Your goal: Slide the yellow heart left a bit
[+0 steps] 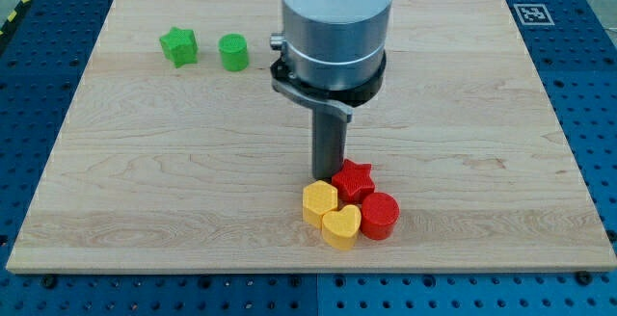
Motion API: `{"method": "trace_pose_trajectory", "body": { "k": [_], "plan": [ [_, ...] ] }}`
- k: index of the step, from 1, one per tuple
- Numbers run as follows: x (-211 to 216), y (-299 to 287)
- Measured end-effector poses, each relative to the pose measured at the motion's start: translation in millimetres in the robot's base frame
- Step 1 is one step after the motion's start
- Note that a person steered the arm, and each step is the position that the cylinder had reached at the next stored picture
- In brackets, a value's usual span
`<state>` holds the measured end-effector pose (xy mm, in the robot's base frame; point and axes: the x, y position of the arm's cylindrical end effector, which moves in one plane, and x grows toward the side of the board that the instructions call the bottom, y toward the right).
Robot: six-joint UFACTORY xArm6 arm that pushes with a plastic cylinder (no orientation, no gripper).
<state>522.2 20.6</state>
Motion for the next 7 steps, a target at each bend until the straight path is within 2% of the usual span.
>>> {"method": "trace_pose_trajectory", "body": {
  "k": [1, 3, 4, 6, 7],
  "plan": [
    [-22, 24],
    [-23, 134],
    [5, 158],
    [97, 145],
    [96, 124]
  ]
}}
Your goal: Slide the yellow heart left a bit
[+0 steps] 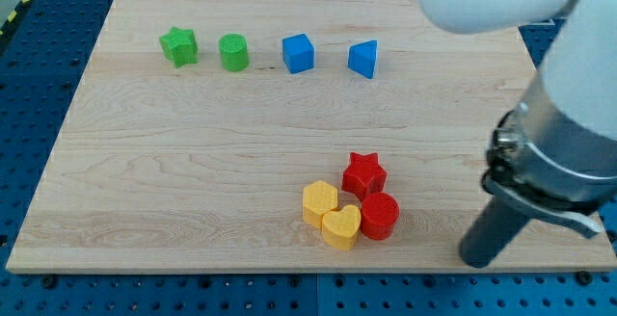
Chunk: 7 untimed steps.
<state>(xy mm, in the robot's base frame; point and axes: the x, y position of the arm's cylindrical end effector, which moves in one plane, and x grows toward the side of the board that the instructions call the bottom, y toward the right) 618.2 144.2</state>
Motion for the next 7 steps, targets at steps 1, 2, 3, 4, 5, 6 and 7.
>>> {"method": "trace_pose_trajectory", "body": {
  "k": [1, 2, 3, 4, 5, 6, 7],
  "plan": [
    [-3, -49],
    [-8, -71],
    [-8, -75],
    [-8, -108],
    [-7, -108],
    [-7, -111],
    [-7, -130]
  ]
}}
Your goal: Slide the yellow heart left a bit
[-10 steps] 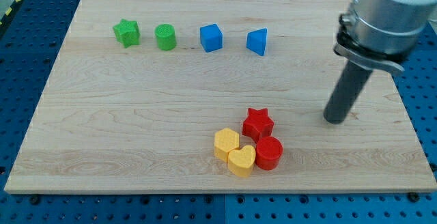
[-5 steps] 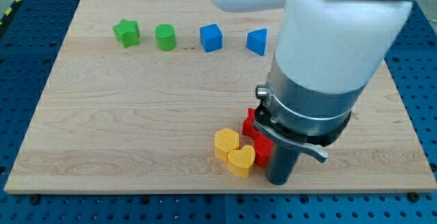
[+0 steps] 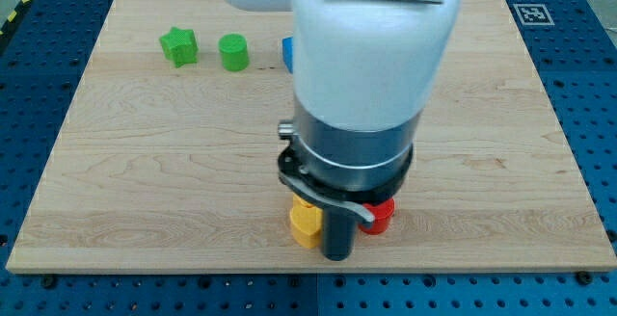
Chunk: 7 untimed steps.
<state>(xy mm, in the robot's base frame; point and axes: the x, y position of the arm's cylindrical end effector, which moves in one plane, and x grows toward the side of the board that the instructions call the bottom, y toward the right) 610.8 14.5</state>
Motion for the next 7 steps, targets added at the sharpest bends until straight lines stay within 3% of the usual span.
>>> {"method": "trace_pose_trajectory", "body": {
  "k": [7],
  "plan": [
    [-35, -50]
  ]
}}
